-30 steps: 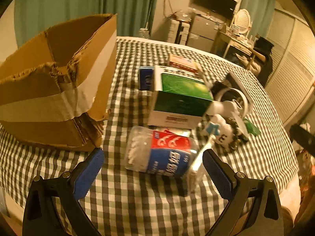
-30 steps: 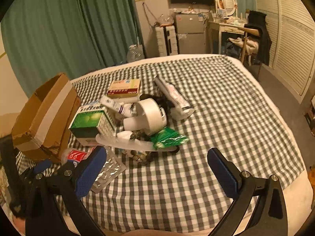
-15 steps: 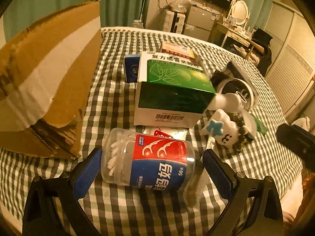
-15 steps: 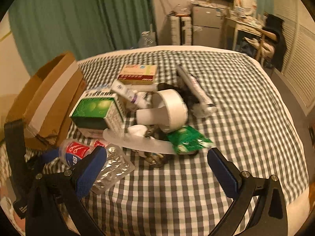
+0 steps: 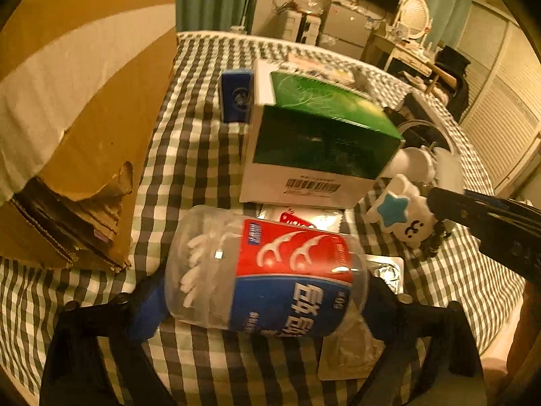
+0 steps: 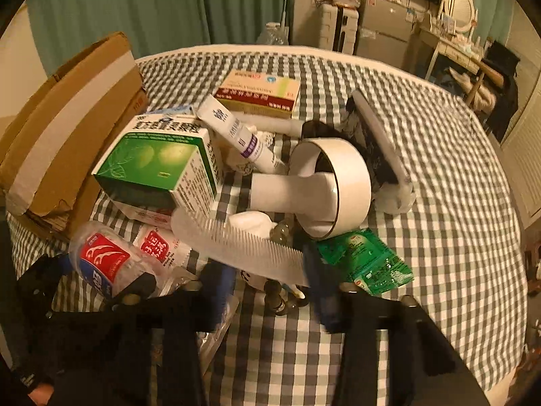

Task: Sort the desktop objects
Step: 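Lift the floss-pick jar with the left gripper and drop it into the cardboard box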

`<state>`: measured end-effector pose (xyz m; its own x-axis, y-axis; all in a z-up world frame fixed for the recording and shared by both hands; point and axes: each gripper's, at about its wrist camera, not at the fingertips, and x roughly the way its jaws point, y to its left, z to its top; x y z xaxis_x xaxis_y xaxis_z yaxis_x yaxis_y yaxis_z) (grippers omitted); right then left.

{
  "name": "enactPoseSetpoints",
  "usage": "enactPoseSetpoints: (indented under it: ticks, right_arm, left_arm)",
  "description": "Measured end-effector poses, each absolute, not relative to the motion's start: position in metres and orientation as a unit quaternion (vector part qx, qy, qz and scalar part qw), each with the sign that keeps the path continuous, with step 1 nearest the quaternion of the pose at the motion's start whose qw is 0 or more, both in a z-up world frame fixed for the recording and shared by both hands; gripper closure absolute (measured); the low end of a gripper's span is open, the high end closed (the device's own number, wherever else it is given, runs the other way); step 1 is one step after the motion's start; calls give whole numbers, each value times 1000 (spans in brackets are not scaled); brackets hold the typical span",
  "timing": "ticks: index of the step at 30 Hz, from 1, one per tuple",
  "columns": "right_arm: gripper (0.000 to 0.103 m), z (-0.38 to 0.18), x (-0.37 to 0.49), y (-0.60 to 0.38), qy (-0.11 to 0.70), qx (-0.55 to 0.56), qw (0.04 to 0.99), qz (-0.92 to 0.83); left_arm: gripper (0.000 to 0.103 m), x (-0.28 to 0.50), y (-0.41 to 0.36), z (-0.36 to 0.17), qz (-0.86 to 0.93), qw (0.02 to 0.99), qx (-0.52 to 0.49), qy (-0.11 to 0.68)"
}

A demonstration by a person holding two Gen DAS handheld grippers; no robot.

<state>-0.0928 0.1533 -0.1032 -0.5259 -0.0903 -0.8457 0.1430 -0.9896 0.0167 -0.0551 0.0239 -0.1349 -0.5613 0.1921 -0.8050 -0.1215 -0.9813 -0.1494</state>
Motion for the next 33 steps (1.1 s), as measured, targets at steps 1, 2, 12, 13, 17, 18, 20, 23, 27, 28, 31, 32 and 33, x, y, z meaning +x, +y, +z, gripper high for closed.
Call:
enactPoseSetpoints:
  ticks: [1,2,12,13,17,18,20,23,27,28,31,32,33]
  right_arm:
    - [68,-102,-92,156,21,478,66,-876]
    - [71,-100,-90,158,18,473,65,-878]
    - [88,-84,-70,169,-16,436,77,-897]
    - [89,-83,-69,169,-19,433,77,-898]
    - [93,-72,-64,174,-36,420,80,-903]
    - [94,-67,-62,176,-46,415,85,-904]
    - [96,-60,-57,180,-66,405,93,-907]
    - [96,-47,-53,183,-82,391,99,-912]
    - [100,-30,-43,188,-103,373,109,-916]
    - [100,-28,-41,190,-112,370,115,-915]
    - [100,-17,-33,188,-114,363,120,-917]
    - [100,-14,-31,186,-109,361,120,-918]
    - [100,-10,-29,183,-106,359,121,-919]
  left_arm:
    - [9,-54,24,-134,884,86,-457,-36]
    - [9,-54,25,-135,884,86,-458,-34]
    - [9,-42,14,-123,891,67,-447,-49]
    - [9,-40,13,-121,891,68,-446,-52]
    - [9,-32,14,-110,896,70,-435,-52]
    - [9,-31,13,-109,898,70,-432,-53]
    - [9,-26,13,-101,901,74,-423,-56]
    - [9,-20,13,-91,905,73,-415,-59]
    - [9,-15,12,-78,909,74,-404,-65]
    - [9,-13,11,-74,910,77,-401,-67]
    - [9,-8,10,-62,915,78,-391,-67]
    - [9,-6,9,-59,916,77,-388,-66]
    - [9,-4,8,-55,918,78,-384,-67]
